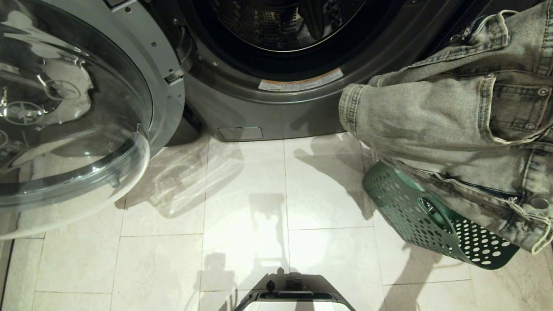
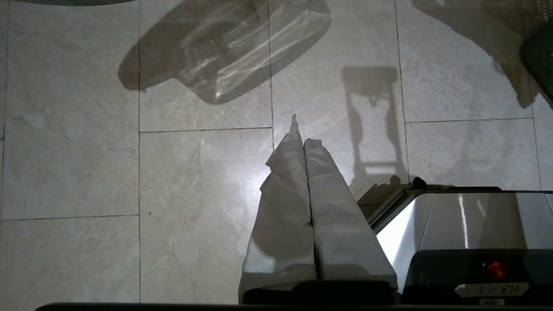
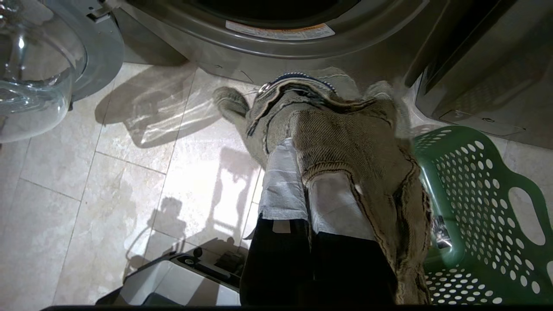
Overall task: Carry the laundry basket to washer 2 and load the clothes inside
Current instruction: Place the clothes into the washing machine
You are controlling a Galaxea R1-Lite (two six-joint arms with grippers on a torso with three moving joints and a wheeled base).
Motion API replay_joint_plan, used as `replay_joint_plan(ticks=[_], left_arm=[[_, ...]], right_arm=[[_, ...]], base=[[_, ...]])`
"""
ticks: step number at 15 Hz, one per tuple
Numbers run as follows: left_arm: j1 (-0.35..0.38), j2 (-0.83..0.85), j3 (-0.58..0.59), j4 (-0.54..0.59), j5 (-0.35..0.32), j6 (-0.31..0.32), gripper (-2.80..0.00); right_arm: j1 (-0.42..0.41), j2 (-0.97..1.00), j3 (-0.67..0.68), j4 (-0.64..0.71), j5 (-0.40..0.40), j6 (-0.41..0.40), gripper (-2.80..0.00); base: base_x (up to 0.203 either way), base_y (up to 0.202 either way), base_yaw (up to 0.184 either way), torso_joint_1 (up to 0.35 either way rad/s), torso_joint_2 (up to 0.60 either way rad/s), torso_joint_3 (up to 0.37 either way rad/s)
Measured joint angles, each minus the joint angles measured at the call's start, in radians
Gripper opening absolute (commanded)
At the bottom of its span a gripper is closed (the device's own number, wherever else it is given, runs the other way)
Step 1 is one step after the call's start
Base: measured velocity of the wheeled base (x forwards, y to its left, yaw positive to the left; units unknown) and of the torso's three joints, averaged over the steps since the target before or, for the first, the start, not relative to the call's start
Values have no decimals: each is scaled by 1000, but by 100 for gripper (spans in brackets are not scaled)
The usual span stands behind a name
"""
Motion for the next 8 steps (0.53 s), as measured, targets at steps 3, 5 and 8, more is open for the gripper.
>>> replay_joint_plan(ticks=[3, 5, 8], left_arm=[[0, 0, 0, 0, 0, 0, -280], [0, 0, 0, 0, 0, 0, -280], [0, 0, 0, 0, 0, 0, -280]], right_arm=[[9, -9, -1, 1, 0, 1, -280], [13, -10, -1, 2, 0, 2, -280], [17, -13, 3, 4, 0, 2, -280]], base=[[0, 0, 0, 0, 0, 0], [0, 0, 0, 0, 0, 0], [1, -8, 110, 2, 0, 5]])
